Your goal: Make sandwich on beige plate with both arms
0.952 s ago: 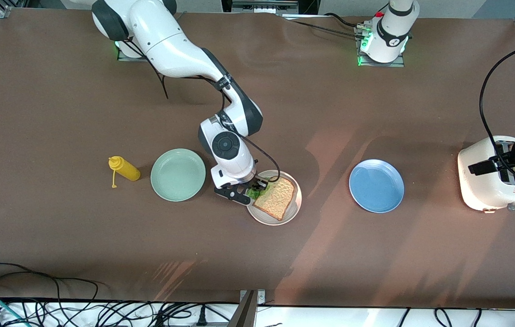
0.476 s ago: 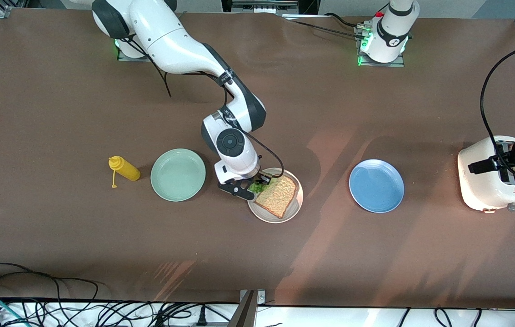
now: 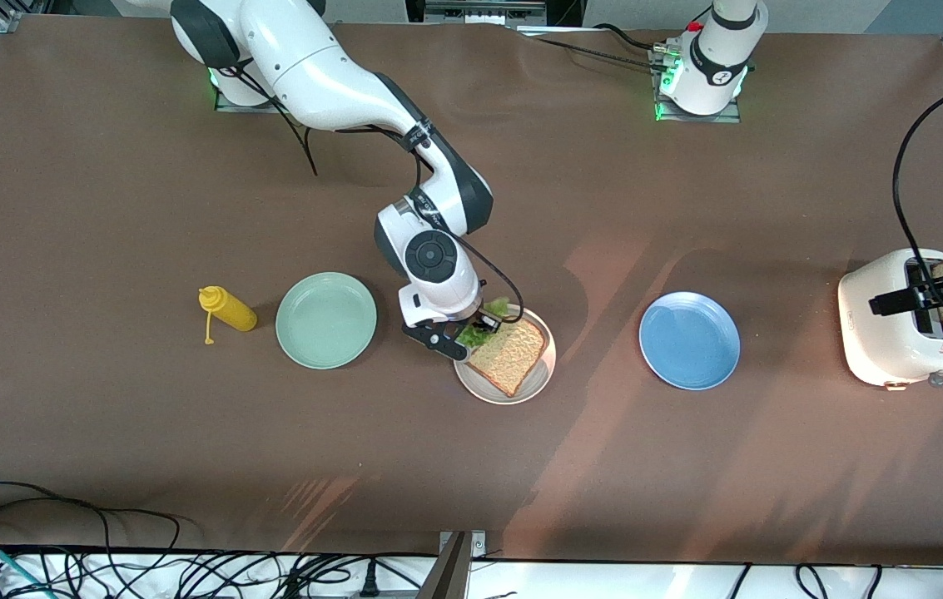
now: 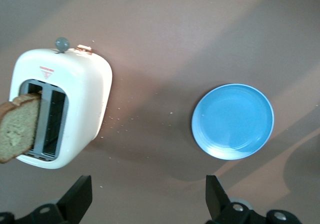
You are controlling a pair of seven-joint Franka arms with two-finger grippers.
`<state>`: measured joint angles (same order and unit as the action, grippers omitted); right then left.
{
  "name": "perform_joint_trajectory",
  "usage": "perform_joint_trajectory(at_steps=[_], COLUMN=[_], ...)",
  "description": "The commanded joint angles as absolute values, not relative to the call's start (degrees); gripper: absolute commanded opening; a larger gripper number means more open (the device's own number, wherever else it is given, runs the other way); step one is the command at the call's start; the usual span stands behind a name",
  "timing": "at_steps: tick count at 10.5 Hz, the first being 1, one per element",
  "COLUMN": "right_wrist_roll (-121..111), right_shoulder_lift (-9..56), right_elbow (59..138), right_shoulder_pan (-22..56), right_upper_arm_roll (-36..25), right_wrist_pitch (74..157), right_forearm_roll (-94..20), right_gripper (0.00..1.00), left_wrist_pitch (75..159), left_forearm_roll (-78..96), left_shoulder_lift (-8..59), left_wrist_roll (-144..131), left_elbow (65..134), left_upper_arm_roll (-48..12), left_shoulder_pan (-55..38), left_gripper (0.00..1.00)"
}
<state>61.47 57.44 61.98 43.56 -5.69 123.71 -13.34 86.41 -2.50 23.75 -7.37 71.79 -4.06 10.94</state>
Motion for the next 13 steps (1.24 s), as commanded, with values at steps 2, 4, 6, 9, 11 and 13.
perform_joint_trajectory(at_steps=[2,4,6,9,11,13], right_wrist_roll=[62.49,62.49,62.23,58.19,57.48,54.59], right_shoulder_lift=[55.46,55.55,55.46,55.98,53.37,48.79], right_elbow=[61.88,60.56,60.56,61.43,63.79,67.49], right_shoulder_pan=[43.42,43.51,43.42,43.51,42.98,41.40], right_upper_arm_roll=[-5.36,-5.27,-5.45,-5.71,-5.63,-5.45], right_wrist_pitch=[121.03,121.03,121.29,124.18,123.49,122.18], right_forearm_roll=[-14.24,-14.24,-14.15,-12.93,-10.38,-10.37], right_gripper=[1.00,1.00,1.00,1.00,1.00,1.00], left_wrist_pitch=[86.31,86.31,86.57,86.92,87.01,87.01], left_forearm_roll=[-4.31,-4.39,-4.48,-4.48,-4.48,-4.48], left_shoulder_lift=[22.76,22.76,23.29,23.99,24.34,24.43], left_wrist_roll=[-1.43,3.31,7.98,12.74,12.74,12.74], left_elbow=[72.60,72.60,72.51,72.42,72.42,72.42], left_upper_arm_roll=[-4.48,-4.48,-4.48,-4.48,-4.48,-4.48], left_shoulder_pan=[15.46,19.14,22.40,24.96,25.57,25.75], left_gripper=[1.00,1.00,1.00,1.00,1.00,1.00])
